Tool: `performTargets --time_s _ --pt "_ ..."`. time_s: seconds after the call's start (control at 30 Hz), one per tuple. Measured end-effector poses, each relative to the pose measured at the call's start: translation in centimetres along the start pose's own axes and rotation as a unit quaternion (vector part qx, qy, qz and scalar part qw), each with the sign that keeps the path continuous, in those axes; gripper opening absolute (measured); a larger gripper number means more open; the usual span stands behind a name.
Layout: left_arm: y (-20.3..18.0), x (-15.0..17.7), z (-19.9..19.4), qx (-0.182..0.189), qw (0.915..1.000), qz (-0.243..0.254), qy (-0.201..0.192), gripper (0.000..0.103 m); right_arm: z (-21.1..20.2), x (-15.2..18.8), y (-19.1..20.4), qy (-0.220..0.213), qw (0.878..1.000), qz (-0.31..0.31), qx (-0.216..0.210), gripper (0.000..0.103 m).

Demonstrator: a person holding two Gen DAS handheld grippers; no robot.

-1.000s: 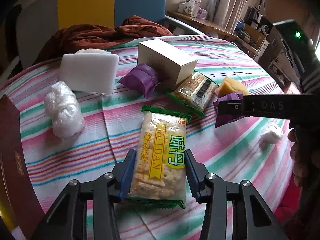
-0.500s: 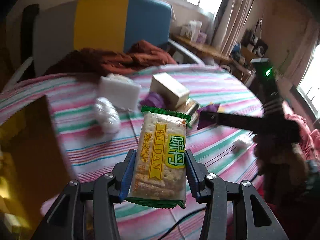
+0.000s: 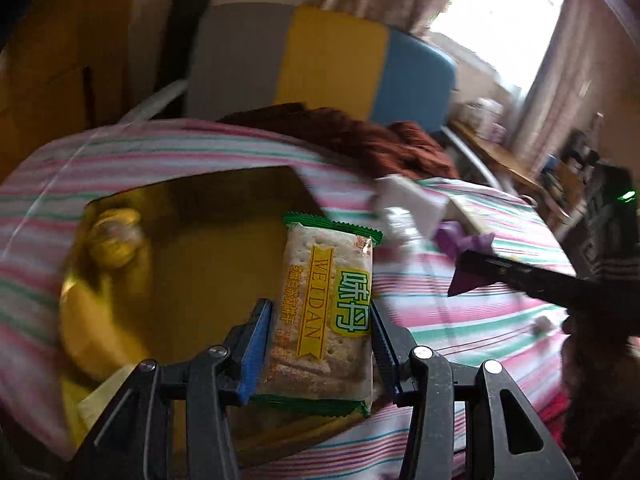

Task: Organize objects
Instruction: 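Carry the WEIDAN pack and purple packet over the gold tray and release both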

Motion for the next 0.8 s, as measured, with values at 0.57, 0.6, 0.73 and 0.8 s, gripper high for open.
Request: performTargets --time_s 0.57,0.6,0.73,0.8 --pt "6.0 3.5 -1.3 -0.037 0.9976 -0.054 0.024 0.067 6.3 3.7 5.8 0.080 0.997 -0.001 -0.024 0.043" --pt "6.0 3.4 -1.2 -0.037 0.9976 -0.054 0.024 0.067 6.0 3.9 5.6 0.078 0.997 0.002 -0.021 0.043" --pt "5.3 2.8 -1.4 -0.037 0.9983 -0.042 0.018 0.067 5.0 4.0 5.2 0.074 0.997 0.008 -0.018 0.045" --pt "5.1 2.5 -1.6 -0.038 0.9985 -0.038 0.013 0.069 4.5 4.1 5.3 0.071 0.997 0.009 -0.013 0.046"
Point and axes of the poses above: each gripper's, at about its wrist camera, not at the fingertips, and z roughly the way its jaws point, y to its left, x to its underside, the point moved 3 cm from there along z, roughly the way its jaws point, and after that the axes turned 13 degrees about -y, right-handed, at the moved point
